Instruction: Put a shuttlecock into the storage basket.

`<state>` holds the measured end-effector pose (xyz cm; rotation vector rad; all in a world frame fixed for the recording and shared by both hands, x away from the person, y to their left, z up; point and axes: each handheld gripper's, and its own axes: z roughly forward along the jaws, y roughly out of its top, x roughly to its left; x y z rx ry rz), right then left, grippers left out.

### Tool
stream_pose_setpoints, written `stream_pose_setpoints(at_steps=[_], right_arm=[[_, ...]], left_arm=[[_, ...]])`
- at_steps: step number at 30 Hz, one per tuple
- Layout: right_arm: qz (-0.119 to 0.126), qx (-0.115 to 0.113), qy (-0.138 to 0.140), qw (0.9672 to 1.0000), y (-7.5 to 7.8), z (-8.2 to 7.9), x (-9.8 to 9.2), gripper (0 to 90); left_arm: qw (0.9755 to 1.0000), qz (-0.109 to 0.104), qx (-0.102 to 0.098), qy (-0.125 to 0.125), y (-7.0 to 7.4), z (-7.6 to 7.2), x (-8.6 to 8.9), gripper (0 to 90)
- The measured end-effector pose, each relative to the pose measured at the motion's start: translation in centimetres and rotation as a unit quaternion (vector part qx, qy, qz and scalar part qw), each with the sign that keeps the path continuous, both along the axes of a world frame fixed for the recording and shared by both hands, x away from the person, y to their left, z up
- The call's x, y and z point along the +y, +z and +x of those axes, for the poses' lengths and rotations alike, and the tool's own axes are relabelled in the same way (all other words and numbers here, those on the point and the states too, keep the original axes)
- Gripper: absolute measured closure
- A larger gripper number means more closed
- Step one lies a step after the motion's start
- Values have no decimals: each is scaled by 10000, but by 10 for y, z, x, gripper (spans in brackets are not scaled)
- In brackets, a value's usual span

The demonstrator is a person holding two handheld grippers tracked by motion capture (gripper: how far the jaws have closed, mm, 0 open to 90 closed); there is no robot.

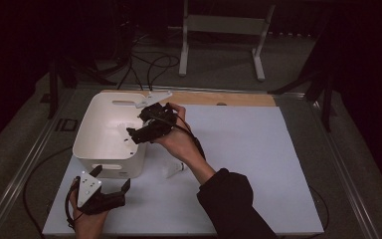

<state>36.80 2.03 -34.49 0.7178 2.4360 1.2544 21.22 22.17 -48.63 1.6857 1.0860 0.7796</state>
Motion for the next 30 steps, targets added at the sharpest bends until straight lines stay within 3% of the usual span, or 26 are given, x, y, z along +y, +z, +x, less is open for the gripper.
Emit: stream_pose_setpoints(at_steps=[30], right_arm=[[-357, -197, -376, 9985, -15, 6, -26, 104]], left_arm=[[10000, 1, 1, 0, 0, 0, 0, 0]])
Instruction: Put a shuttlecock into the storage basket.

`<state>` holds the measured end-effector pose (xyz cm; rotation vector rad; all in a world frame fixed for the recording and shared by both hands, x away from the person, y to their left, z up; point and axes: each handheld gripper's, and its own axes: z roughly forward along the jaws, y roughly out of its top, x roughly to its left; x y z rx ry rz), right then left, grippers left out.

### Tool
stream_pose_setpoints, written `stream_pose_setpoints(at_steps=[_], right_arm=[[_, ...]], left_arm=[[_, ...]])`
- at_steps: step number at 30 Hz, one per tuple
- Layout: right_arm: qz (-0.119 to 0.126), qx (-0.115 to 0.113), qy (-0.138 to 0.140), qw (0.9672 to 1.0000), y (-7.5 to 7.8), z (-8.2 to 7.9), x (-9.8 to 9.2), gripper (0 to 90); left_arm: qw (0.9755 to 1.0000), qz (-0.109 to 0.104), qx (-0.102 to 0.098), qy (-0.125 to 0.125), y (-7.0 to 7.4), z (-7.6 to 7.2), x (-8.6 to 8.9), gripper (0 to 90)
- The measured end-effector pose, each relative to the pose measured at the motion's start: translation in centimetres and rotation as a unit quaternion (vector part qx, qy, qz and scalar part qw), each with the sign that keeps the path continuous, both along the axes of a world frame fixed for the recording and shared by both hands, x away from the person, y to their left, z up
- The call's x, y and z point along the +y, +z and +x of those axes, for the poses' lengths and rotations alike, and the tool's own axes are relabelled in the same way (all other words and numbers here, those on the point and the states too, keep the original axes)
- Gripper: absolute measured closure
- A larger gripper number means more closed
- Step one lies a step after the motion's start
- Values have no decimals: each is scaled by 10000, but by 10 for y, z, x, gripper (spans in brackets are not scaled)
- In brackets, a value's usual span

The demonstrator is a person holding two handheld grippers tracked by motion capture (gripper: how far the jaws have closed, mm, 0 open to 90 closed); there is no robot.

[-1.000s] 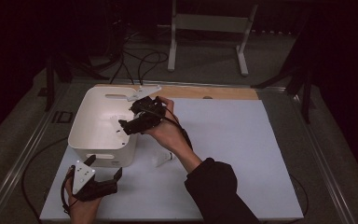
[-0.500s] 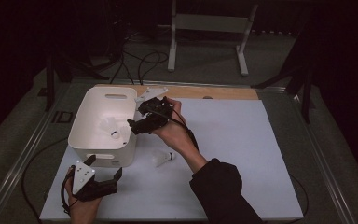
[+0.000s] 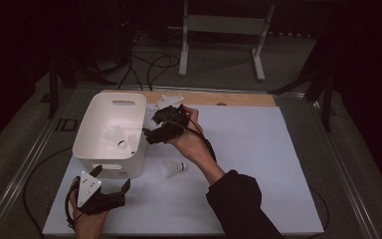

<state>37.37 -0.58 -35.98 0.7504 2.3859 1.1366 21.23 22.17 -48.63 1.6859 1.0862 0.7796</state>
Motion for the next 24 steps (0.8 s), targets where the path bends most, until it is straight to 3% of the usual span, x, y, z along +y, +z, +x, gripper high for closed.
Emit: stream_pose_setpoints(at_steps=[24], right_arm=[[-10, 80, -59, 10000, -14, -2, -15, 94]], left_arm=[[10000, -34, 5, 8, 0, 1, -1, 0]])
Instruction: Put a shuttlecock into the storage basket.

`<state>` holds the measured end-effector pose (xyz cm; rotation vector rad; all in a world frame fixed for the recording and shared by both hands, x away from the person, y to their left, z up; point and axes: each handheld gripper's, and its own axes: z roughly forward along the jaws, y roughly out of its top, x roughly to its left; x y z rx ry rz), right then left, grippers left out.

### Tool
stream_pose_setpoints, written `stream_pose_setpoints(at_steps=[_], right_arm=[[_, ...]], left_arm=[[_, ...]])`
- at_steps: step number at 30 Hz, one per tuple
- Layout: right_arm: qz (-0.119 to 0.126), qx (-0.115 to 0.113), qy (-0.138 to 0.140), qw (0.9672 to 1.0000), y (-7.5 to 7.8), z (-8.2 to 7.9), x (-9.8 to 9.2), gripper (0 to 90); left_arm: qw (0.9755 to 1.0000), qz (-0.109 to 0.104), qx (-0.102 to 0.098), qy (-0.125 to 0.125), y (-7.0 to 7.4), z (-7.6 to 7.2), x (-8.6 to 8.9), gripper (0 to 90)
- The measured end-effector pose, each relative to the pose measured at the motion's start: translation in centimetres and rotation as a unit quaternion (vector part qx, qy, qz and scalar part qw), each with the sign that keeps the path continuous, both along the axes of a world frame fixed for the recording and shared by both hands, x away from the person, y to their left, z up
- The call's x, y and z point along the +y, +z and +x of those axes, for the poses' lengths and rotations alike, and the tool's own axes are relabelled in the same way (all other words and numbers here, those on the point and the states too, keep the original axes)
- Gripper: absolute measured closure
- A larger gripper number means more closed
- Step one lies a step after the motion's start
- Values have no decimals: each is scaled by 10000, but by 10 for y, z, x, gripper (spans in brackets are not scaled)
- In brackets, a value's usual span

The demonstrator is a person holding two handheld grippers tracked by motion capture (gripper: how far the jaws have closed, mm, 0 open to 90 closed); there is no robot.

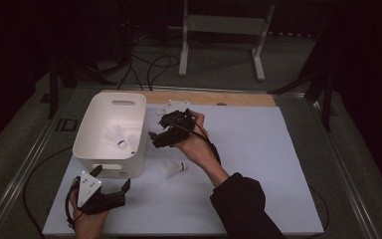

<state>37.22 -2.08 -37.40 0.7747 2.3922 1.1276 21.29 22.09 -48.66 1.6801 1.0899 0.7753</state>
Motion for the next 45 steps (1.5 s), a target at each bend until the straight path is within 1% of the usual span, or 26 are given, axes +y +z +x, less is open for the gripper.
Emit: stream_pose_setpoints(at_steps=[12, 21, 23, 30, 36, 45], right_arm=[[-85, 37, -20, 10000, -7, -1, -4, 90], [-218, 15, 42, 9998, -12, -5, -2, 89], [-207, -11, 48, 9998, -14, -6, -1, 89], [-263, -10, 34, 9996, -18, -8, 0, 89], [-351, 35, 49, 9994, -23, -10, 1, 89], [-470, 20, 72, 9989, -29, -12, 3, 89]], left_arm=[[10000, 13, -1, 2, 0, 0, 0, 0], [10000, 17, -2, 10, 0, -1, 1, 0], [10000, 16, -4, 3, 0, -1, 0, 0], [10000, 18, -3, 6, 0, -1, 0, 0], [10000, 26, 4, 3, 0, -1, 0, 0], [10000, 27, 12, 7, 0, -1, 1, 0]])
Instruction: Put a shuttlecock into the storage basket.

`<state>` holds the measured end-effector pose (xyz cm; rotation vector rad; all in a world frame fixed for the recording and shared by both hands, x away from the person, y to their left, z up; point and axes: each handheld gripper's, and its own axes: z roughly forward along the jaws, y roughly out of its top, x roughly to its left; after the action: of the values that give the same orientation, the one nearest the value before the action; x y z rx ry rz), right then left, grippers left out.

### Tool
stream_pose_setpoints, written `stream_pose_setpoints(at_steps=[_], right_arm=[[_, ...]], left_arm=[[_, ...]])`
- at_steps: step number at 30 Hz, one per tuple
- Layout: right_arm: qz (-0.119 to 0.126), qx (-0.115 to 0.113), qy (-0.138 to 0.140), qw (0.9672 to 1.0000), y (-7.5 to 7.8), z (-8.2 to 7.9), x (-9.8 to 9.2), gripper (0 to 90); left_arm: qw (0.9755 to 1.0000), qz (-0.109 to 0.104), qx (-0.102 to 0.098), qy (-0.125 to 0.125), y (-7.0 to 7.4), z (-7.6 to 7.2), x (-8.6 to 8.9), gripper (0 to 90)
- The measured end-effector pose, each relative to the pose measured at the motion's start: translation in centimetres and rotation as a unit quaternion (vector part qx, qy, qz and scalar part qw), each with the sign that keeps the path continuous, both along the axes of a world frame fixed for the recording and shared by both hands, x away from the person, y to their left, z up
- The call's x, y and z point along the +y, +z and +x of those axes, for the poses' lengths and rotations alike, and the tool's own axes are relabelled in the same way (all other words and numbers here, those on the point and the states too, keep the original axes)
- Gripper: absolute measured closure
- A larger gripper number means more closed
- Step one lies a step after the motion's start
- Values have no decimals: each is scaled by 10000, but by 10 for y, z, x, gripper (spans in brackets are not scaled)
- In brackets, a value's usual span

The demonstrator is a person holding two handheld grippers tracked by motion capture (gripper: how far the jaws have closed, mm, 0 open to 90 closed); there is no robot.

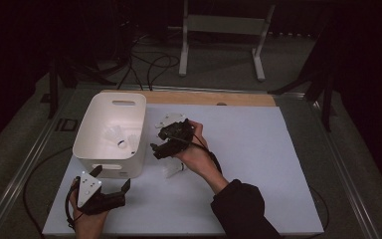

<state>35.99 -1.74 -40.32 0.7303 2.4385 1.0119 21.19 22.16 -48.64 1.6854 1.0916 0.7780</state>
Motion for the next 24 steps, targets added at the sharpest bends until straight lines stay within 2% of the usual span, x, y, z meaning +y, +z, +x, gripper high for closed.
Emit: stream_pose_setpoints(at_steps=[10, 24], right_arm=[[-57, 70, 10, 10000, -7, -2, 2, 89], [-156, 319, -19, 9994, -20, -5, -6, 107]], left_arm=[[10000, -8, -15, 5, 0, 0, 0, 0], [10000, -4, -14, 5, 0, 0, 0, 0]])
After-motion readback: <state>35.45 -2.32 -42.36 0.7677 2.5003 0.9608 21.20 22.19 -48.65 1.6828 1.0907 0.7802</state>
